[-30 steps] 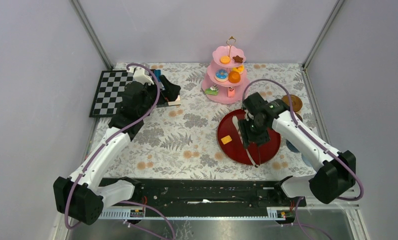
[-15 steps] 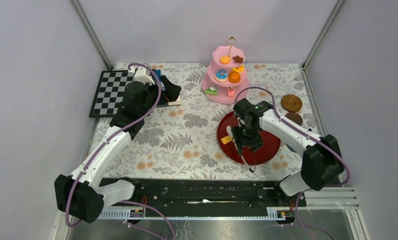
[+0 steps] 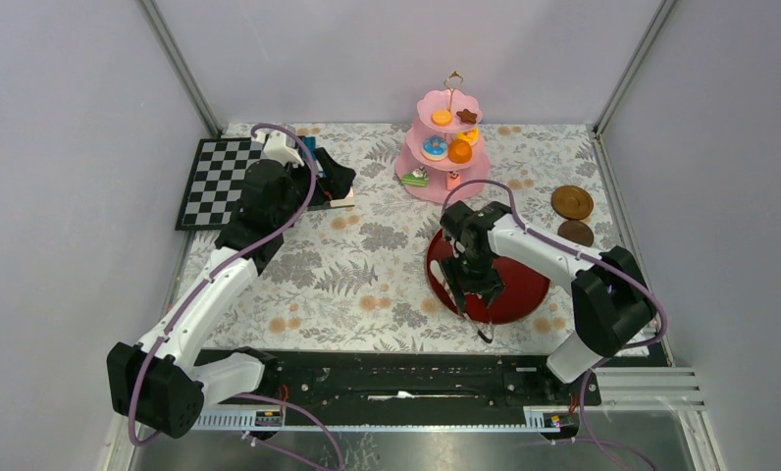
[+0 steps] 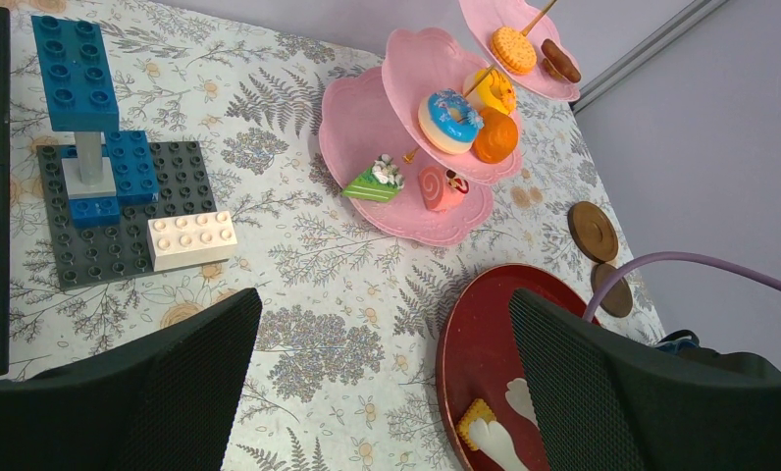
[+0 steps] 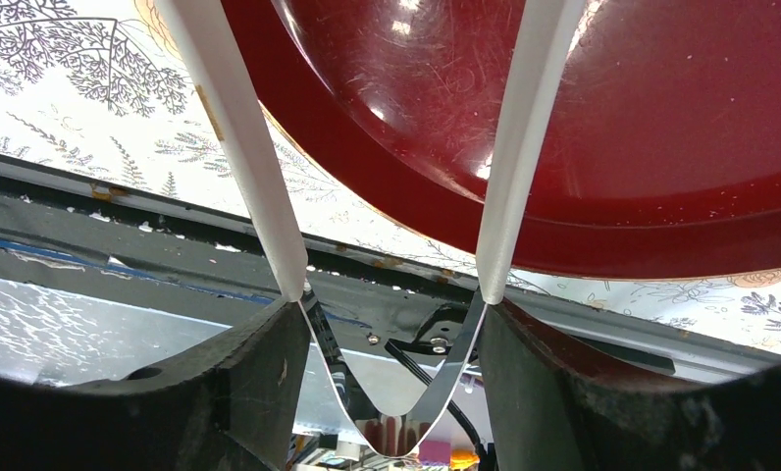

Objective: Serve the afternoon tea

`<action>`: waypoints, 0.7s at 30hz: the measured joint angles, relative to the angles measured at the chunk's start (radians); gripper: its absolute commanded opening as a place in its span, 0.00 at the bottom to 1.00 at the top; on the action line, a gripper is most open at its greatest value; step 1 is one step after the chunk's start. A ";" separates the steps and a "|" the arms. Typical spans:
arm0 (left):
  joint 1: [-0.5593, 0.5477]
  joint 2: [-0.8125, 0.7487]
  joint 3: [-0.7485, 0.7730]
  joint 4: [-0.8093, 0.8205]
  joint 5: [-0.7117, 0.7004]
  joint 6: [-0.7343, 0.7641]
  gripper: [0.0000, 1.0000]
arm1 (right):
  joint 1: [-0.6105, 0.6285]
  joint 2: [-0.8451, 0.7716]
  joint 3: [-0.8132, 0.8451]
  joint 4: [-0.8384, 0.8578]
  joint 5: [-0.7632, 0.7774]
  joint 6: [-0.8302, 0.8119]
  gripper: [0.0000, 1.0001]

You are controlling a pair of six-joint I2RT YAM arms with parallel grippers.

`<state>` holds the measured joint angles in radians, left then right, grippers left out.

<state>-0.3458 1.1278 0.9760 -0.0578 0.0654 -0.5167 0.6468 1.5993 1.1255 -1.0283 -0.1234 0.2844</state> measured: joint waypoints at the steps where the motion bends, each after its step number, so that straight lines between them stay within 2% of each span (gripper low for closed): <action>1: 0.000 0.000 0.000 0.000 0.000 0.000 0.99 | 0.001 0.003 0.000 0.001 -0.001 0.000 0.67; 21: 0.000 0.000 0.000 0.000 0.000 0.000 0.99 | 0.008 0.042 -0.019 0.026 0.001 0.000 0.67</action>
<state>-0.3458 1.1278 0.9760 -0.0578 0.0654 -0.5171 0.6548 1.6413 1.1069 -1.0023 -0.1223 0.2844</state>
